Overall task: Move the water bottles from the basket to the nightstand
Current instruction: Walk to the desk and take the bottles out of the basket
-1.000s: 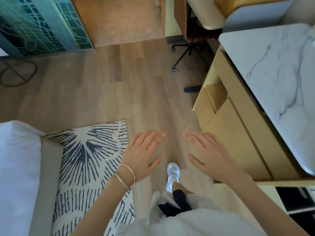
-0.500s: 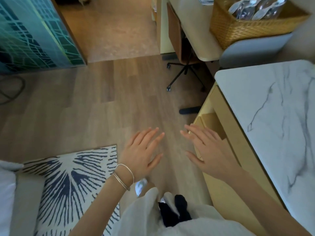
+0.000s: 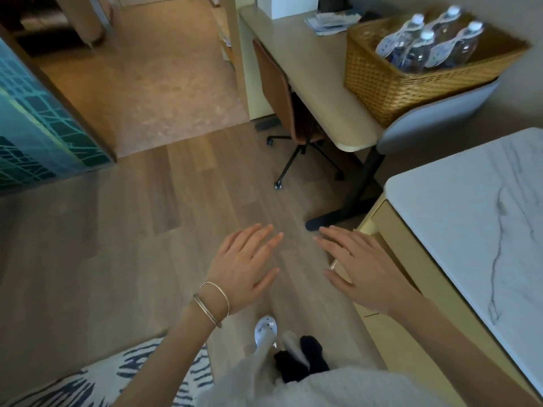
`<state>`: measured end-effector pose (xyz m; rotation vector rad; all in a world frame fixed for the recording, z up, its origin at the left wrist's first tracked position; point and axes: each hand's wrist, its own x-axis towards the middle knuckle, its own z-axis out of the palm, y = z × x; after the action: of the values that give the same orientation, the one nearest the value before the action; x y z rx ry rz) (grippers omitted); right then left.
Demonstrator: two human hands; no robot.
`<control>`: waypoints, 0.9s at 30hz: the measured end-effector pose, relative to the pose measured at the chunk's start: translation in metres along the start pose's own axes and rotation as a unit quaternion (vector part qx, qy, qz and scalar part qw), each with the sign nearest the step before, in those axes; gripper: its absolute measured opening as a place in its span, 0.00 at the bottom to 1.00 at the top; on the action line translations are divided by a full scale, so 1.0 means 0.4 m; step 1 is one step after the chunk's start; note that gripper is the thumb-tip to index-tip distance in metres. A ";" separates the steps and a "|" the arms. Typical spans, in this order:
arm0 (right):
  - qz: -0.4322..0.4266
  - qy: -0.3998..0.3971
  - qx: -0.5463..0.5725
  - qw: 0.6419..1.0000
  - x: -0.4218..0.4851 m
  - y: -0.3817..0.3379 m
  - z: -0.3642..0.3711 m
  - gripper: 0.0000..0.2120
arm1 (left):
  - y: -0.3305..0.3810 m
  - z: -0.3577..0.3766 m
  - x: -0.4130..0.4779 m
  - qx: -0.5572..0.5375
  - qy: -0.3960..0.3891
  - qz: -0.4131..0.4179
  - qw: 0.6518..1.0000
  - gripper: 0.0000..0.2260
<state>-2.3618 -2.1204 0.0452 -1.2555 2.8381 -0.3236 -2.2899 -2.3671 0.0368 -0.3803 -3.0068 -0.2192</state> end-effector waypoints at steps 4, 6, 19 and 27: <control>0.028 0.018 -0.011 0.999 0.153 0.029 -0.026 0.26 | -0.120 -0.033 0.141 0.013 0.000 0.034 0.999 0.25; 0.042 0.026 -0.002 0.999 0.214 0.045 -0.031 0.26 | -0.164 -0.039 0.198 0.012 0.004 0.042 0.999 0.25; 0.076 0.019 0.042 0.996 0.521 0.292 0.021 0.25 | -0.349 0.075 0.568 -0.016 -0.016 0.055 0.998 0.24; 0.101 0.022 0.036 0.994 0.739 0.560 -0.097 0.26 | -0.431 0.047 0.948 -0.003 -0.003 0.103 0.995 0.24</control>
<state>-2.7290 -2.1839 0.0578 -0.9496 2.9275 -0.4477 -2.7006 -2.4384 0.0413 -0.6882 -2.9437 -0.2079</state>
